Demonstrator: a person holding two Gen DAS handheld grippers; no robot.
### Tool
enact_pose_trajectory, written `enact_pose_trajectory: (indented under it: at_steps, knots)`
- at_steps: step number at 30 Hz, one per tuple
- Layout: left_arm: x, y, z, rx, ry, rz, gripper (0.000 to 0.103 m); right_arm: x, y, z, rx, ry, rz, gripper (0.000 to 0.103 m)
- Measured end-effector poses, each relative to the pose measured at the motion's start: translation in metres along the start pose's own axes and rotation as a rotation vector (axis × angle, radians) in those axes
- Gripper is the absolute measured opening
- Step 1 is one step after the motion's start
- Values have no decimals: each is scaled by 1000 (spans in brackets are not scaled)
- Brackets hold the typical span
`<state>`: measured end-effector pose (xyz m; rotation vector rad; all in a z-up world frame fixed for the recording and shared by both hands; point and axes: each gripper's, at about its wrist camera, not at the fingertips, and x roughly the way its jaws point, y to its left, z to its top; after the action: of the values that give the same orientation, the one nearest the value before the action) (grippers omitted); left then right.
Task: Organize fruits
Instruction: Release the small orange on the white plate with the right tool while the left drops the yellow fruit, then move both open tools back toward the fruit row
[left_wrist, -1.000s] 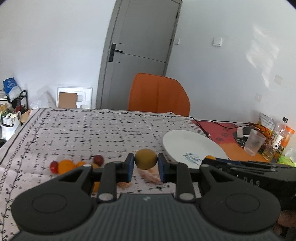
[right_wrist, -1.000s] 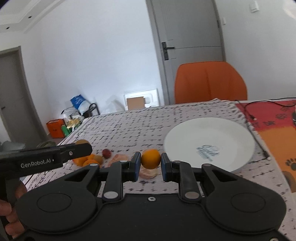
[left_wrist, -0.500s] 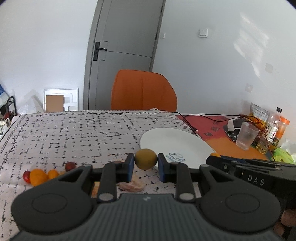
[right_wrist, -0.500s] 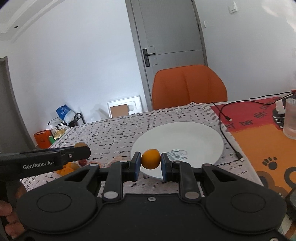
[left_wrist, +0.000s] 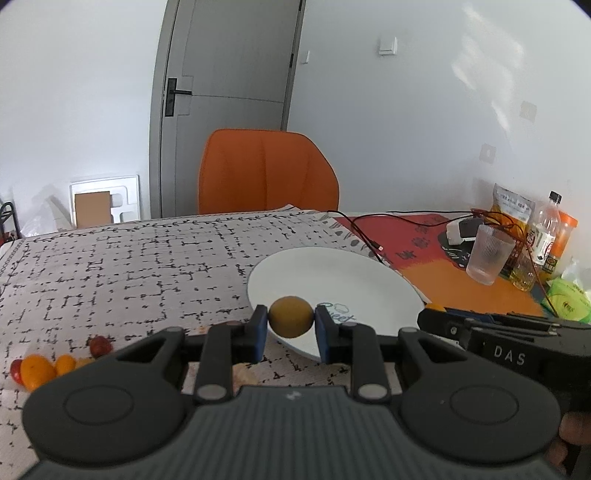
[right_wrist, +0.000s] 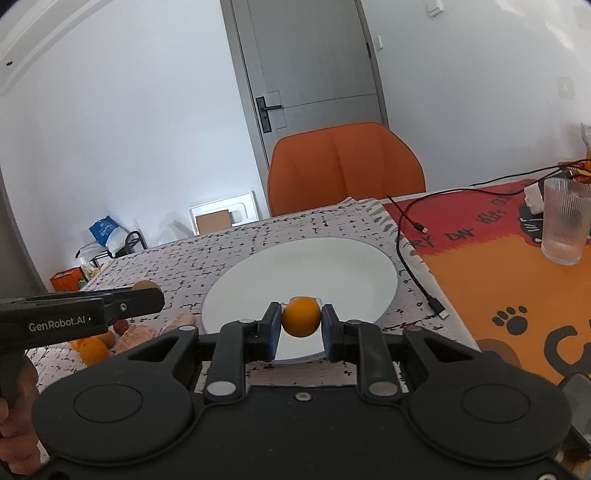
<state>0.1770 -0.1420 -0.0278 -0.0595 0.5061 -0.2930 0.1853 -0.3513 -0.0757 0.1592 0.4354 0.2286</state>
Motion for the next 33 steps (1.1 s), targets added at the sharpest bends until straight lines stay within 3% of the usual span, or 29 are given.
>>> enact_pose_trajectory:
  at_steps: [13,17,21,25,27,29,33]
  knots:
    - [32,-12,4,20,32,-8,26,15,-14,-6,29,8,9,22]
    - [40,-16,5,29,41,-16,26,9,-18,-9,42,2,18,29]
    - [43,-19,6,32,38,-32,26,2,-20,-13,65,-6,14,56]
    - [42,-21,7,35,35,-20,32,-2,-17,-15,52,-12,-10,71]
    - [41,-18,6,21,43,-20,40,-4,-15,-15,41,-19,-21,82]
    - [37,-14,5,17,41,-10,55,-6,-14,-14,35,-33,-28,88]
    - [25,-5,3,11,26,18,69,-7,-12,-13,35,-40,-56,94]
